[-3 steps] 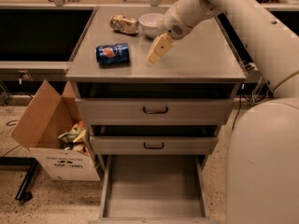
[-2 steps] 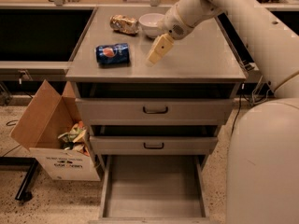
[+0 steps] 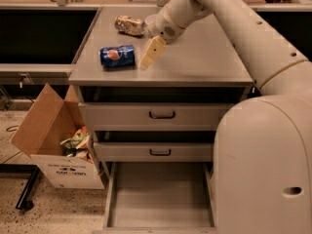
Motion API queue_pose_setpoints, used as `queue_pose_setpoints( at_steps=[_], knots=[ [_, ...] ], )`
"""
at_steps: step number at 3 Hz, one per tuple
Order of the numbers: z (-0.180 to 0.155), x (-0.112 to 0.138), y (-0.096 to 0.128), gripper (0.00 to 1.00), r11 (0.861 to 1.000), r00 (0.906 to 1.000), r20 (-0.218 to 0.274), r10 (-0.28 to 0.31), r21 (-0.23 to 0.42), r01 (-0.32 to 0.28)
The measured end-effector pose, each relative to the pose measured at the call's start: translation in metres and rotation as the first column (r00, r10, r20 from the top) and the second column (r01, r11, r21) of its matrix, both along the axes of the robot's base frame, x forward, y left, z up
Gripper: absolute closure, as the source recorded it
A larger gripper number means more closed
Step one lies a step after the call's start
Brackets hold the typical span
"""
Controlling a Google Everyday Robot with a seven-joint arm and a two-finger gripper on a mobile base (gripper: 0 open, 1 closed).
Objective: Place pepsi can into bottom drawer
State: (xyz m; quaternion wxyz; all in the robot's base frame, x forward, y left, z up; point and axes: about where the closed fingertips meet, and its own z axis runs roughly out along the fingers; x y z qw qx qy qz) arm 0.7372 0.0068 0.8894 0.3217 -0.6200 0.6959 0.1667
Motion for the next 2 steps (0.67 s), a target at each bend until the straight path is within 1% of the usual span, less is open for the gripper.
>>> queue_pose_setpoints(
  at_steps=[2],
  knots=[
    [-0.010,0.004,0.024,0.00,0.999,0.9989,-0.024,0.040,0.027,-0.039]
  ],
)
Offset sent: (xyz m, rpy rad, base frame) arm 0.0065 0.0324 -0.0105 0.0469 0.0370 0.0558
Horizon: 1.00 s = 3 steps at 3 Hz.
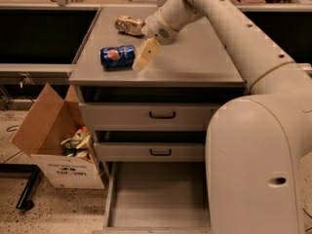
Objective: Place pepsi can into bottom drawer
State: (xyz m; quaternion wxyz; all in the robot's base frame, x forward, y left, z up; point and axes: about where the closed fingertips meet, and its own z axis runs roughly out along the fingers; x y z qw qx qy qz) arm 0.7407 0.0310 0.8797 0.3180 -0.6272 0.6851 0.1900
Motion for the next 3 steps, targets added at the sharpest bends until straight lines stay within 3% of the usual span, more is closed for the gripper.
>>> queue_pose_setpoints(
  at_steps=[3],
  knots=[
    [-0.012,-0.001,0.035,0.00,0.996,0.9970,-0.040,0.067,0.064,-0.064]
  ],
)
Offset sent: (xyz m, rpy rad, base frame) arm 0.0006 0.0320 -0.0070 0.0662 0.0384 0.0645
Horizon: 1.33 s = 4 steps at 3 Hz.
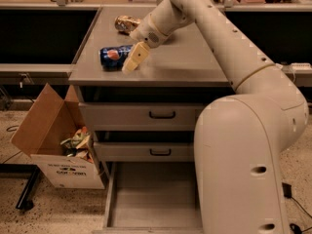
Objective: Place pepsi can into bottom drawer
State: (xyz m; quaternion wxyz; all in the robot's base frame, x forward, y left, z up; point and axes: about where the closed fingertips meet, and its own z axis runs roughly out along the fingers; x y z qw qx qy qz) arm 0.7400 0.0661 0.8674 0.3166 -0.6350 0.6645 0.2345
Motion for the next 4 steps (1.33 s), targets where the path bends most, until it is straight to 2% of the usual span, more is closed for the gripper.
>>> queue_pose_setpoints(
  at_steps=[2,3,4],
  knots=[
    [-0.006,-0.001,0.016,0.00,0.999,0.9991,-0.023,0.037,0.023,-0.036],
    [-0.006,-0.001,0.017,0.16,0.999,0.9990,-0.024,0.038,0.023,-0.038],
    [-0.008,-0.002,0.019,0.40,0.999,0.9986,-0.029,0.043,0.026,-0.043]
  ],
)
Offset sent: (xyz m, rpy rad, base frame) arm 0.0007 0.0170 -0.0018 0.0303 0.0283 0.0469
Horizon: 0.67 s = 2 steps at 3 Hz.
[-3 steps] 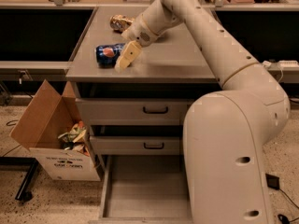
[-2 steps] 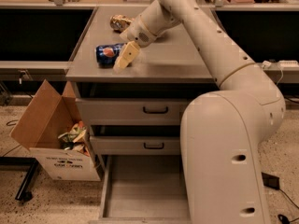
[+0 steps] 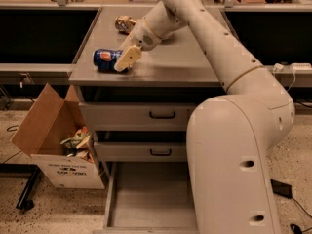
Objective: Place pepsi can into bottom drawer
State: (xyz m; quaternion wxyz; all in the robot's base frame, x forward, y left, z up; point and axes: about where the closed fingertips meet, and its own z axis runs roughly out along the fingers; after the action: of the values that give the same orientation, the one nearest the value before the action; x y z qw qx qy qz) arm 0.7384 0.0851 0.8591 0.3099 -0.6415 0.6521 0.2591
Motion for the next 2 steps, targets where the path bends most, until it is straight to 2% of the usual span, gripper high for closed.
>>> queue_pose_setpoints(
  at_steps=[1,2],
  knots=[
    [-0.0043,-0.0023,0.0003,0.71,0.999,0.9999,-0.015,0.008,0.041,-0.007],
    [-0.0029,-0.0038,-0.0042,0.94,0.998,0.9999,-0.012,0.004,0.070,-0.003]
  ],
)
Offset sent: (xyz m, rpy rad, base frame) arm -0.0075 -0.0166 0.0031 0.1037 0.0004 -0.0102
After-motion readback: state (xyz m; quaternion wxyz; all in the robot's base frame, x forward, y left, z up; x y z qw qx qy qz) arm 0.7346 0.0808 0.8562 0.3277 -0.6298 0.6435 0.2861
